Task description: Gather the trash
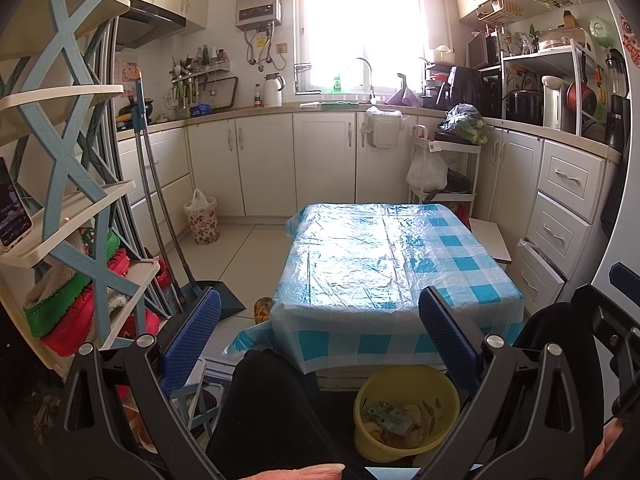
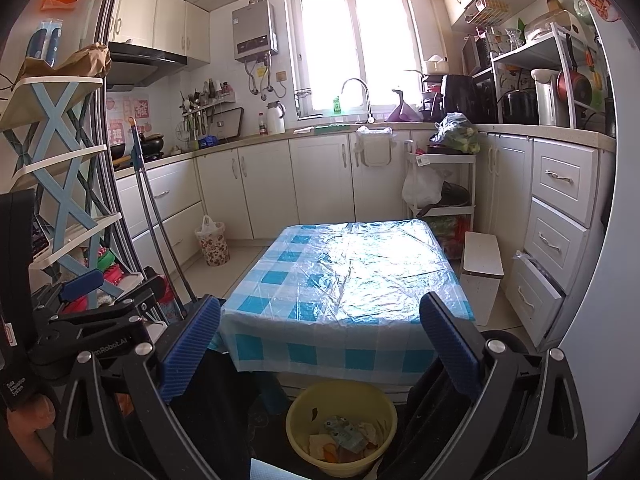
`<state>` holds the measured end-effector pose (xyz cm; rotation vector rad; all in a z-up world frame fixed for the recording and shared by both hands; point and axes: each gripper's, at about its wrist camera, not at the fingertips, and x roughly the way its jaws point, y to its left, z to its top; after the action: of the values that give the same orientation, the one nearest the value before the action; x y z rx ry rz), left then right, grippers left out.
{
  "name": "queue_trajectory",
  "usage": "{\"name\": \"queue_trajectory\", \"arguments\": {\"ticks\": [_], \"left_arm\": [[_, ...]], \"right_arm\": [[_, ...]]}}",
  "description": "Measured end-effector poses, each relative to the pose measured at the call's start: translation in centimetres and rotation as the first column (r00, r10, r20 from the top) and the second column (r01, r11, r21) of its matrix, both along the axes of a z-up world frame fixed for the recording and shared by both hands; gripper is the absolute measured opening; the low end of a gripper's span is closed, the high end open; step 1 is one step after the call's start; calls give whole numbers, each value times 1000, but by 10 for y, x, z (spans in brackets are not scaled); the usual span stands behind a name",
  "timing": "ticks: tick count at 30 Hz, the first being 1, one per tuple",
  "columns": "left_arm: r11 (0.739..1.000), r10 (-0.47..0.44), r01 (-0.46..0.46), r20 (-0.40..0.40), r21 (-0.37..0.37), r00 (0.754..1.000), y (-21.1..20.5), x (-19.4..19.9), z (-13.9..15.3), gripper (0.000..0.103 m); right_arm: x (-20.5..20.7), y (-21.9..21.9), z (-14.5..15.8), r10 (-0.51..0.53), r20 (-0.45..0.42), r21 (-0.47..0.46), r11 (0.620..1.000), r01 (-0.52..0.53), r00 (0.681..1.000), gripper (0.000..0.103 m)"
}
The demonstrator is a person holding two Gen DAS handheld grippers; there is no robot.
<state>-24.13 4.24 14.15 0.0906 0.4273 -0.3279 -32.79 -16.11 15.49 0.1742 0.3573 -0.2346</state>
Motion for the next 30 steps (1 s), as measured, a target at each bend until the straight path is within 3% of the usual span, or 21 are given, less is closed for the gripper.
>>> {"name": "queue_trajectory", "arguments": {"ticks": [24,30], "left_arm": [[1000,-3,3,-3,1,1000,0,0,0,96],[999,-4,3,-19,-44,1000,6,7,-5,96]], "right_arm": [[1,3,0,3,-1,-2,1000,-3,1000,96],[2,5,0,5,-2,-2,1000,-5,1000,96]]}}
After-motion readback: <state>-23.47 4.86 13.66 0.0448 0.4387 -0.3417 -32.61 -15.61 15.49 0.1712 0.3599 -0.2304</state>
